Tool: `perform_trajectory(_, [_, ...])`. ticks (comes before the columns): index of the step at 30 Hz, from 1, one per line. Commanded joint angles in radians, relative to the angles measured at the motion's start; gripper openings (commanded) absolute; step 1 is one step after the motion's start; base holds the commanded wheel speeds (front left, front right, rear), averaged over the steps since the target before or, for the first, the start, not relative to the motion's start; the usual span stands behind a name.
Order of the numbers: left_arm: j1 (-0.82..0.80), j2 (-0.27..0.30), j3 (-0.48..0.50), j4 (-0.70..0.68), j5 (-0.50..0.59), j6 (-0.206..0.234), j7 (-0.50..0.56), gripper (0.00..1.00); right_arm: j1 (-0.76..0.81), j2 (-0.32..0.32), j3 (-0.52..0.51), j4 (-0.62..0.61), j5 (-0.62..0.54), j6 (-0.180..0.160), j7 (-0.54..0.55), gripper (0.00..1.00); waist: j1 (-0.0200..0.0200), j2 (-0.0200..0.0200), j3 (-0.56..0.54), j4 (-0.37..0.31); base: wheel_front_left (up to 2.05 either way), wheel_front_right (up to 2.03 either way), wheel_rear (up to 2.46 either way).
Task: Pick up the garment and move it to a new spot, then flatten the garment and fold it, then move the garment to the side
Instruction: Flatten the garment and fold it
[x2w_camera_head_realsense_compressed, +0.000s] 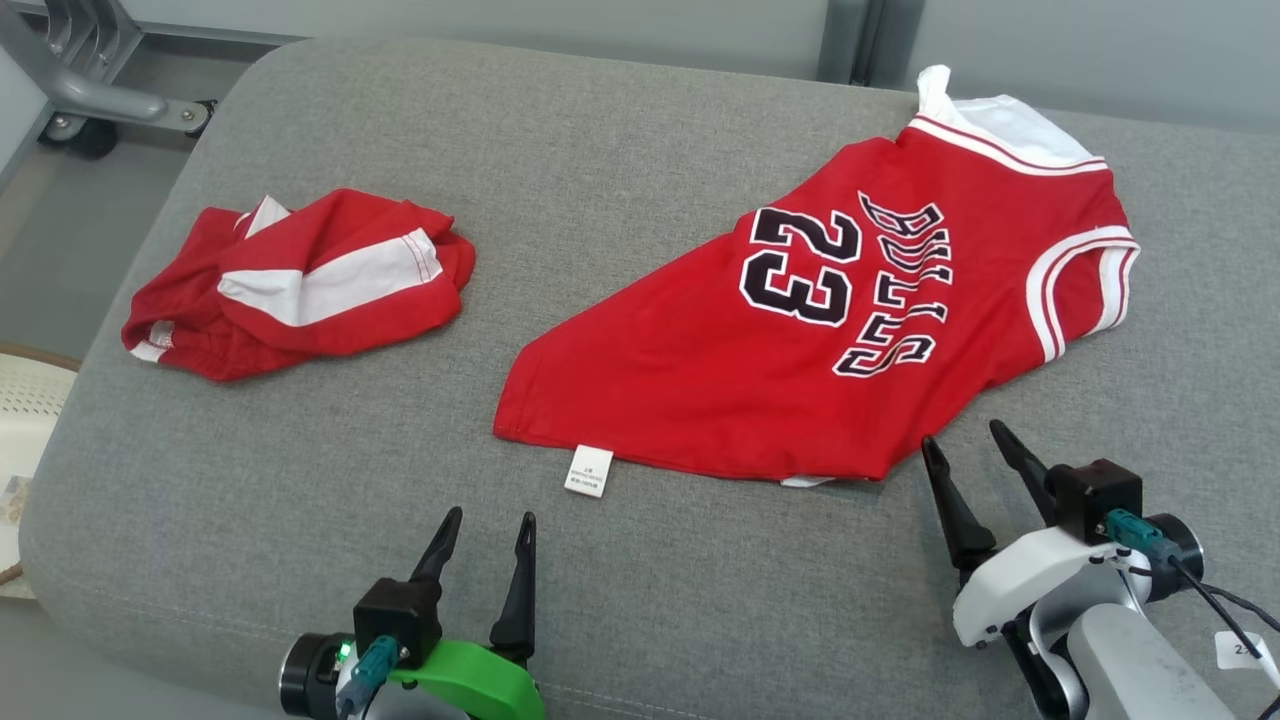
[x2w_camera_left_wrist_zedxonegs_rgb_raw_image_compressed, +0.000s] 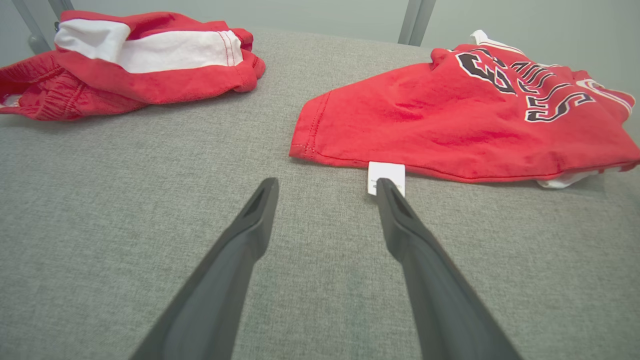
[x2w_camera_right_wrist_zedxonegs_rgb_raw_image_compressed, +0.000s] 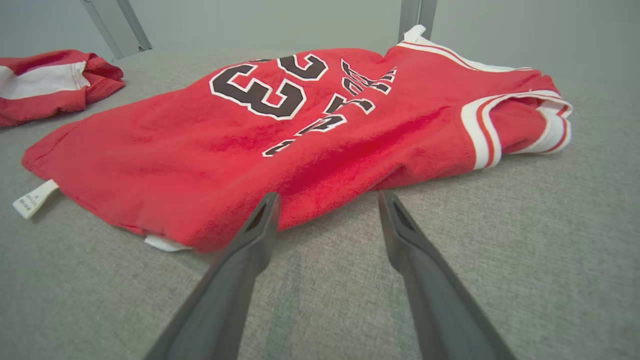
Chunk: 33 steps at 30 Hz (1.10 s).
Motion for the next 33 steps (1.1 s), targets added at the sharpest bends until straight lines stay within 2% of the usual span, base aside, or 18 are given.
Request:
perform_trajectory(1, [0.014,0.003,0.004,0.002,0.004,-0.005,0.001,1.0,0.012,0.009,0.004,-0.001,0.007,-0.002,-0.003,1.0,0.0,0.0,-0.015,0.001,0.0,0.0,0.0])
perform_trajectory(6, [0.03,0.003,0.011,0.005,0.011,-0.009,0.001,1.0,0.022,0.032,-0.02,0.027,0.015,-0.002,-0.003,1.0,0.0,0.0,-0.028,0.008,0.0,0.0,0.0])
perform_trajectory(12, [0.035,0.003,0.014,0.004,0.016,-0.015,0.001,1.0,-0.013,0.029,-0.126,0.082,-0.01,-0.002,-0.003,1.0,0.0,0.0,-0.022,0.018,0.0,0.0,0.0])
perform_trajectory(30, [0.005,0.003,-0.013,-0.001,0.011,-0.01,0.001,1.0,-0.1,0.053,-0.118,0.201,0.068,-0.002,-0.003,1.0,0.0,0.0,0.029,0.066,0.0,0.0,0.0])
perform_trajectory(31, [0.004,0.003,-0.013,-0.001,0.011,-0.01,0.001,1.0,-0.103,0.054,-0.117,0.208,0.073,-0.002,-0.003,0.91,0.0,0.0,0.031,0.067,0.0,0.0,0.0])
perform_trajectory(32, [0.003,0.003,-0.015,-0.002,0.012,-0.009,0.001,1.0,-0.108,0.052,-0.117,0.213,0.077,-0.002,-0.003,0.49,0.0,0.0,0.033,0.068,0.0,0.0,0.0])
perform_trajectory(33, [0.0,0.003,-0.017,-0.004,0.014,-0.009,0.001,1.0,-0.114,0.049,-0.116,0.216,0.081,-0.002,-0.003,0.14,0.0,0.0,0.035,0.07,0.0,0.0,0.0])
